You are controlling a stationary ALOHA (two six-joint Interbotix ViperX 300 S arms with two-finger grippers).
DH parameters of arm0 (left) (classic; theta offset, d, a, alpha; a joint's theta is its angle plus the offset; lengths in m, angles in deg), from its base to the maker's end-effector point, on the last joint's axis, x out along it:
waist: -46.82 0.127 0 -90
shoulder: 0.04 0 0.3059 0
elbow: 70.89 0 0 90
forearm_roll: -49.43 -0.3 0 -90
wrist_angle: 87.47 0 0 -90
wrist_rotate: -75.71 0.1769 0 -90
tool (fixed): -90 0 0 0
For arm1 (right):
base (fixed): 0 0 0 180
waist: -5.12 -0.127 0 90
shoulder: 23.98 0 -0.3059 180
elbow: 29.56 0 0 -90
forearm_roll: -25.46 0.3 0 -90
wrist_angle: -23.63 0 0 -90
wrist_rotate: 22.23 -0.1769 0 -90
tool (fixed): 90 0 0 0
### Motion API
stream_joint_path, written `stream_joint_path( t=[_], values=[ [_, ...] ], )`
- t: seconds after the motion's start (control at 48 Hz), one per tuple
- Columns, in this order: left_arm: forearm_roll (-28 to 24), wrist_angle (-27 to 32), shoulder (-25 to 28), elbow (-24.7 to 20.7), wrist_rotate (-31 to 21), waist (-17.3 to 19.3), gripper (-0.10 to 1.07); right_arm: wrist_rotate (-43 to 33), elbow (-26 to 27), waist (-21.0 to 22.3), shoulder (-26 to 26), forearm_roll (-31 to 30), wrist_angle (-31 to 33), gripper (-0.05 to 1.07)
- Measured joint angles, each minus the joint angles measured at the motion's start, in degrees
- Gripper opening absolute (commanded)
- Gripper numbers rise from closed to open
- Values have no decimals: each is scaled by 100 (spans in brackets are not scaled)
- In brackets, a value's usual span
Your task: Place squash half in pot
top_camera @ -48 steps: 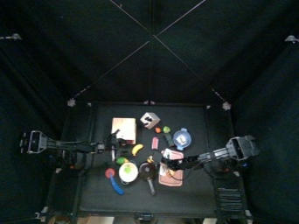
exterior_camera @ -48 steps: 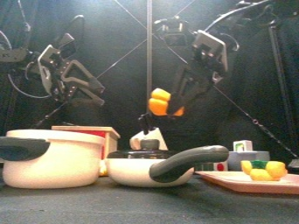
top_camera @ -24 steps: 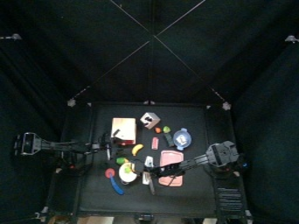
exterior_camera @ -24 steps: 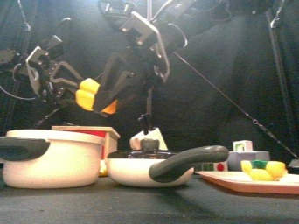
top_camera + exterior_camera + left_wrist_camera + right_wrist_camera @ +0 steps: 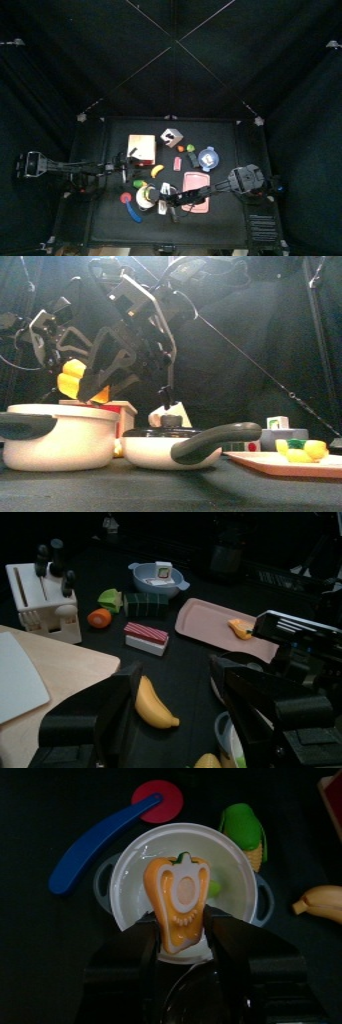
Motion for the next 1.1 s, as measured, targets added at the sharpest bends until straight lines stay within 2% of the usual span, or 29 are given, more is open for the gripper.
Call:
stream_joint_path(
  t=[0.521,1.104],
  values=[
    [0,0,0,35,0,-9,92,0,0,-9,0,26,-44,89],
    [0,26,0,35,0,-9,92,-9,35,-9,18,53,246,90]
  ],
)
